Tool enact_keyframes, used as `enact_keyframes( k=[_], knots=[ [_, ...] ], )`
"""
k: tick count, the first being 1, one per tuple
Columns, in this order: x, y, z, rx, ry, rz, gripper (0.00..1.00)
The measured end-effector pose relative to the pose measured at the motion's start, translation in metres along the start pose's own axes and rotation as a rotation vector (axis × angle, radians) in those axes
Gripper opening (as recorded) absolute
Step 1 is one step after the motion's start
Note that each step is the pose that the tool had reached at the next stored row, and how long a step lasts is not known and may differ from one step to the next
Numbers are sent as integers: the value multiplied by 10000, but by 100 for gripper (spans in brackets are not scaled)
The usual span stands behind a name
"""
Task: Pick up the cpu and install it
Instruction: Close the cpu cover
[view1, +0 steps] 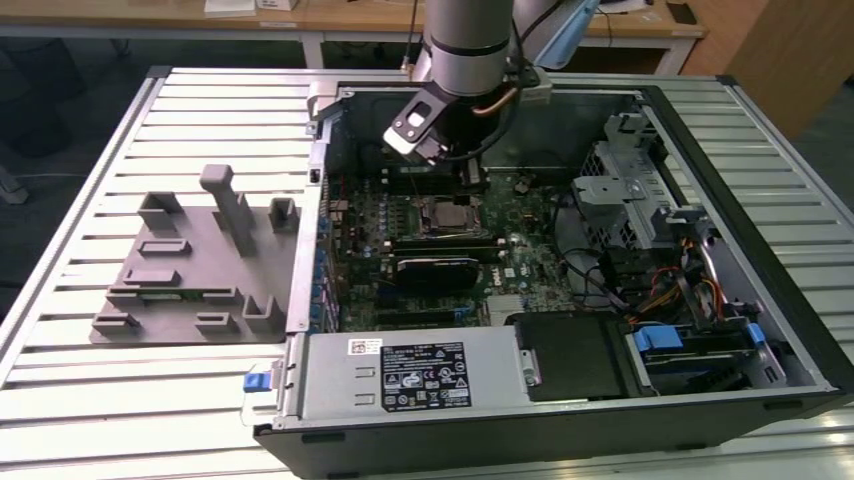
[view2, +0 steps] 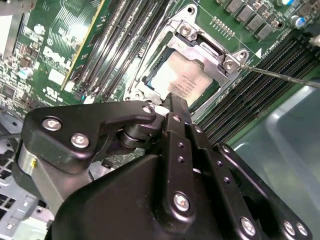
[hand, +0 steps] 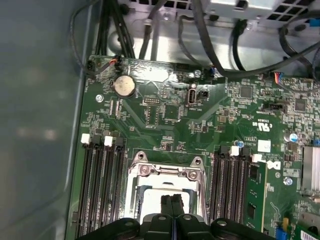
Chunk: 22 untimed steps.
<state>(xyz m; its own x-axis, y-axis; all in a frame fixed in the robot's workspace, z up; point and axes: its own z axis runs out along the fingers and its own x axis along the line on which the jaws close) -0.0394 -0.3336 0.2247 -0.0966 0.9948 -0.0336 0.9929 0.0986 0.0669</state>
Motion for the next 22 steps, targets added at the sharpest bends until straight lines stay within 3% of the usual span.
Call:
enact_keyframes(
  k=[22],
  knots=[
    [0,1,0,-70,76,-2397,11]
  ],
)
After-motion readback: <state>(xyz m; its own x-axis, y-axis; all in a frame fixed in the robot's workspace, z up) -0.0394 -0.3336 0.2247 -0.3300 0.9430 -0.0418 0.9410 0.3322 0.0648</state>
